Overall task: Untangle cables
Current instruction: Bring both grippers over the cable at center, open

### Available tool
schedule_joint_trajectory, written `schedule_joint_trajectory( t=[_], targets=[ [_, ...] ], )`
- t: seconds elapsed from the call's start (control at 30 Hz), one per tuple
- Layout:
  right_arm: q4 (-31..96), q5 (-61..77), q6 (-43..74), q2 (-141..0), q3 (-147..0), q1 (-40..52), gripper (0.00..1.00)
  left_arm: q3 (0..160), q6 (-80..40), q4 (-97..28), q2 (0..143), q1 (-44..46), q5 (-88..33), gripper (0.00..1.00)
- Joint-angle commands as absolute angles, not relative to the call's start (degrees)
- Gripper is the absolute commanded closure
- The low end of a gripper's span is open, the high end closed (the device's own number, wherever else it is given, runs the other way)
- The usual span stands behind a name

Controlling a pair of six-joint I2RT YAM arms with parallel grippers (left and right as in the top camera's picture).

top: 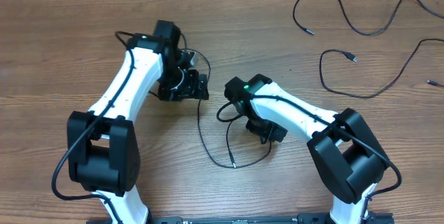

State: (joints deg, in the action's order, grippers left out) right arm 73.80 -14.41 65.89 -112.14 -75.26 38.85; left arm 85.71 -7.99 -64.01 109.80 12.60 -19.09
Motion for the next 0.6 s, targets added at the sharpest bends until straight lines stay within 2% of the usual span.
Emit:
schedule_joint_trajectory(
  t=[0.0,0.13,0.23,0.3,0.43,0.47,0.53,0.57],
  targets=[
    [74.96,-14.94,66.85,-111.31,-76.58,37.19,0.94,84.05,-15.99,-63.11,110.37,14.57,-12.03,0.15],
    [75.66,-13.80,65.47,-109.89,-76.58,34.72,0.90,81.23,-18.35,-60.18,110.37,16.58,-11.49,0.15],
    [73.60,-9.34,58.02,-108.97,-76.58,32.88,0.87,78.48,-21.98,-56.95,110.37,17.30,-11.38,0.17],
    [72.01,-4.82,52.82,-108.73,-76.58,31.79,0.81,76.62,-23.99,-54.74,110.37,17.32,-11.38,0.18],
    [69.80,2.66,45.65,-108.73,-76.58,29.74,0.59,73.63,-24.77,-51.83,110.37,17.28,-10.07,0.23],
    [69.54,3.20,44.86,-108.73,-76.58,29.43,0.50,73.21,-25.39,-51.70,110.37,17.28,-9.06,0.24],
    [69.04,3.33,44.66,-108.73,-76.58,29.17,0.24,72.18,-27.49,-51.72,110.37,17.30,-5.65,0.27],
    [68.90,3.33,44.66,-108.73,-76.58,29.17,0.20,71.99,-27.73,-51.72,110.37,17.37,-5.17,0.30]
  ],
)
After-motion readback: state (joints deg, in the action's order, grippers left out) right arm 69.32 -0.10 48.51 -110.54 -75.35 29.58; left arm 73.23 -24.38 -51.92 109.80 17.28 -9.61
